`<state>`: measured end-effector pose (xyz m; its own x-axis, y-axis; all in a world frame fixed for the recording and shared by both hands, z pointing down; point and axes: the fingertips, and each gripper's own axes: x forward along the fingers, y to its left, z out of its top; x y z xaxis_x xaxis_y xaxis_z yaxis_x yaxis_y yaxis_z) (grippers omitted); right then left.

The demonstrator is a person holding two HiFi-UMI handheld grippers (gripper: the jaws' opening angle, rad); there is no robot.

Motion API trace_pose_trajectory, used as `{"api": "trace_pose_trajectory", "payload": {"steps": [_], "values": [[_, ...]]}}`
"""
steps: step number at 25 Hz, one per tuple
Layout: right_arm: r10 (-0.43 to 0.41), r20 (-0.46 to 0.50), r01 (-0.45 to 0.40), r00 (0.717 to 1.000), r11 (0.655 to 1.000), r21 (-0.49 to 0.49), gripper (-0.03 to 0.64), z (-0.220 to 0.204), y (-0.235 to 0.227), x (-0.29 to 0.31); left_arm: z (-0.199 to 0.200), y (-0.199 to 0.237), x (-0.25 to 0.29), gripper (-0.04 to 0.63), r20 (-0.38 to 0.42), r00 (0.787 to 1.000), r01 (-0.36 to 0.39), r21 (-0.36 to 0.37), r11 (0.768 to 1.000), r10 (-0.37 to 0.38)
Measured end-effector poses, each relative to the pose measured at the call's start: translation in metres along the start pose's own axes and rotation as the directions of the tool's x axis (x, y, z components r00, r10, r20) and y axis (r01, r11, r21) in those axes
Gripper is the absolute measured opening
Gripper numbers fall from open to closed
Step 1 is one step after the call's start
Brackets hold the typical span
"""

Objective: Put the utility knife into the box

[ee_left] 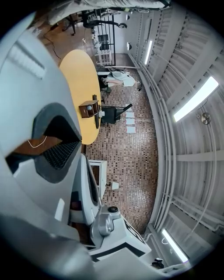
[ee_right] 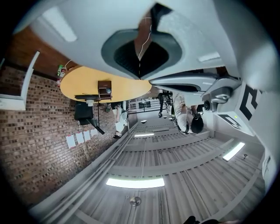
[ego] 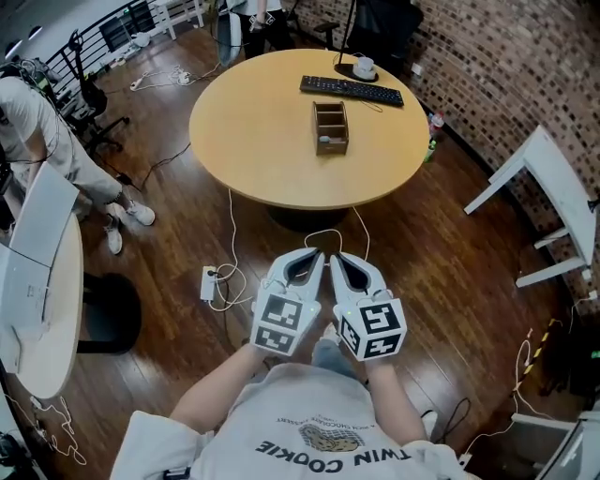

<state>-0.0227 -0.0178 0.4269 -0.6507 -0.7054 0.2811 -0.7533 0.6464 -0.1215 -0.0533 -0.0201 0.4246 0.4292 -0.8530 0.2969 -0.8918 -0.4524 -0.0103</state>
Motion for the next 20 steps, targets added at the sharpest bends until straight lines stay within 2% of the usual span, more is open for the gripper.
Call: {"api": "trace_pose_trajectory", "payload": {"steps": [10,20], "values": [[-0.066,0.001,0.066,0.998,0.998,0.003,0.002,-0.019,0.052,-0.052,-0.015,-0.025,-0.063,0.008,0.024,0.998,0.059,-0.017,0.998,-0.058],[-0.067,0.004,0.067,0.998,0.998,-0.004,0.002,-0.025,0.076,-0.071,-0.023,-0.037,-0.091,0.008,0.03,0.997,0.066,-0.019,0.998,-0.066]]}}
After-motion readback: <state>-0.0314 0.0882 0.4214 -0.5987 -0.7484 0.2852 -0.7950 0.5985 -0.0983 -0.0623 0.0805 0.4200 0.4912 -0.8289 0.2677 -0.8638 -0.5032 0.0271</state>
